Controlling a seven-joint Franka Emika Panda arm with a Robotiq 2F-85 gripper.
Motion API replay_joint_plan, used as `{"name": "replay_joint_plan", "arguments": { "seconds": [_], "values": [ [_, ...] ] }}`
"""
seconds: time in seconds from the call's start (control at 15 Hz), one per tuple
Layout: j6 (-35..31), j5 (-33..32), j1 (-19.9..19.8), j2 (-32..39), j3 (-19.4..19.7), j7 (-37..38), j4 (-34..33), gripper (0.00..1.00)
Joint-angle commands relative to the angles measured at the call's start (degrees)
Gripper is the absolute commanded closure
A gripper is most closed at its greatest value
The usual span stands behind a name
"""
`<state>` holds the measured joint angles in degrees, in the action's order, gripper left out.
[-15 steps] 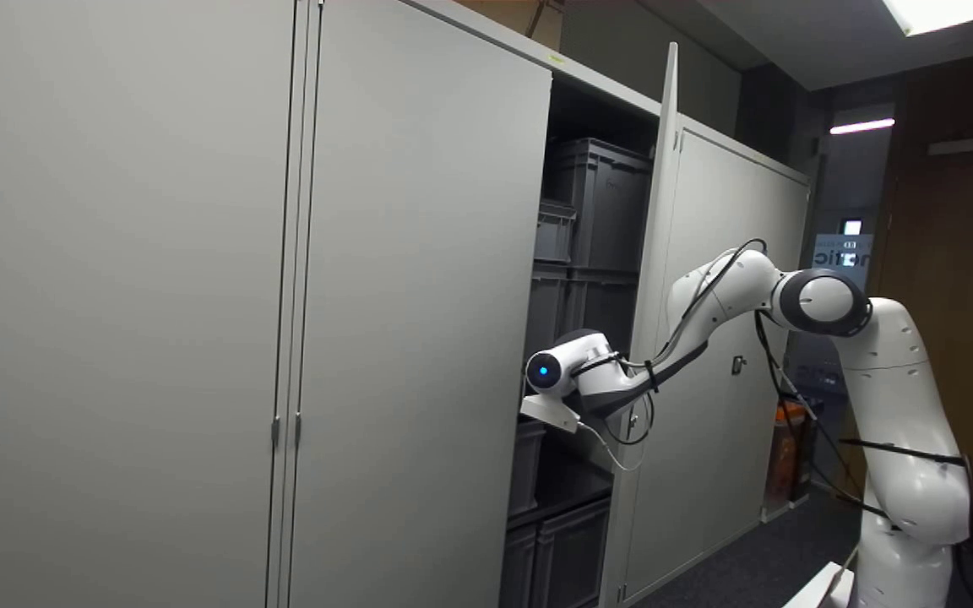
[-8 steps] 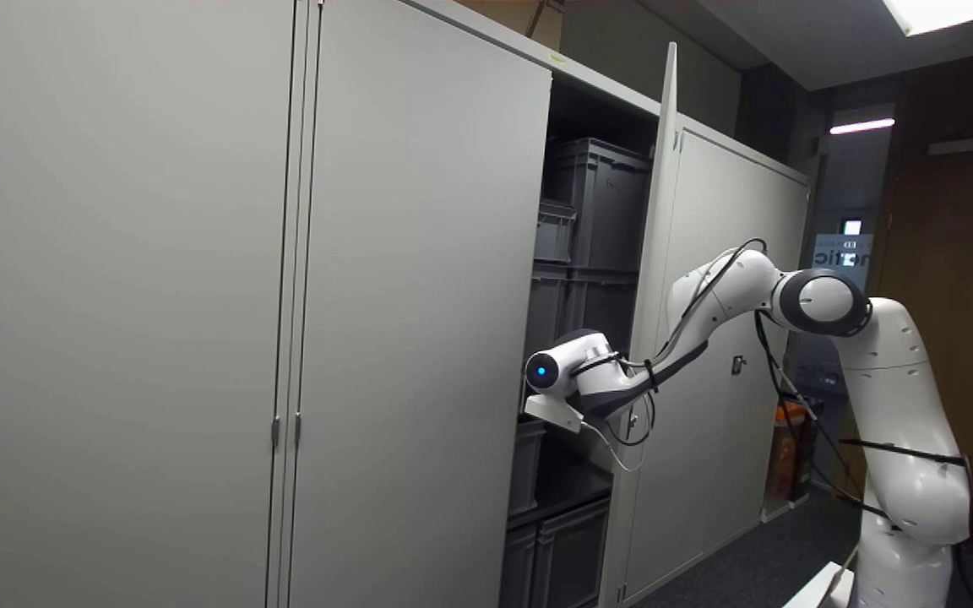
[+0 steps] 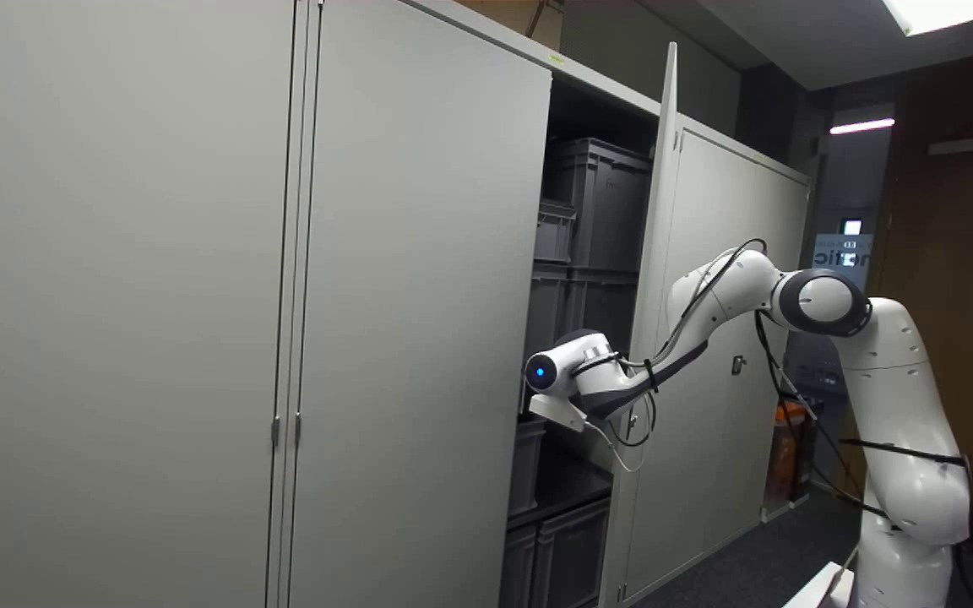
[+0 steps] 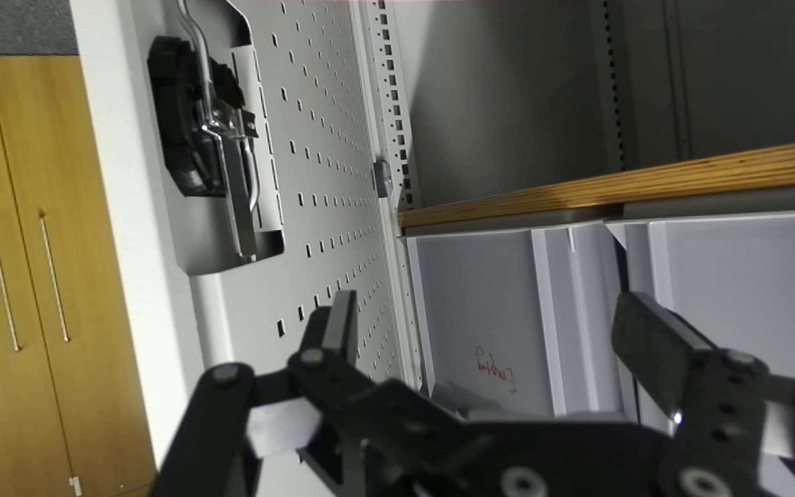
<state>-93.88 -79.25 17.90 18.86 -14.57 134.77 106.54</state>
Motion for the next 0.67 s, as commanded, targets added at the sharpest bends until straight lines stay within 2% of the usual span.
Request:
{"name": "replay_joint_plan", "arguments": {
  "seconds": [0.0, 0.6],
  "values": [
    [1.94, 0.57, 0.03, -1.70, 0.47, 1.42, 1.54, 0.00],
    [5.21, 2.57, -0.29, -2.00, 1.00, 1.90, 2.12, 0.00]
  ]
}}
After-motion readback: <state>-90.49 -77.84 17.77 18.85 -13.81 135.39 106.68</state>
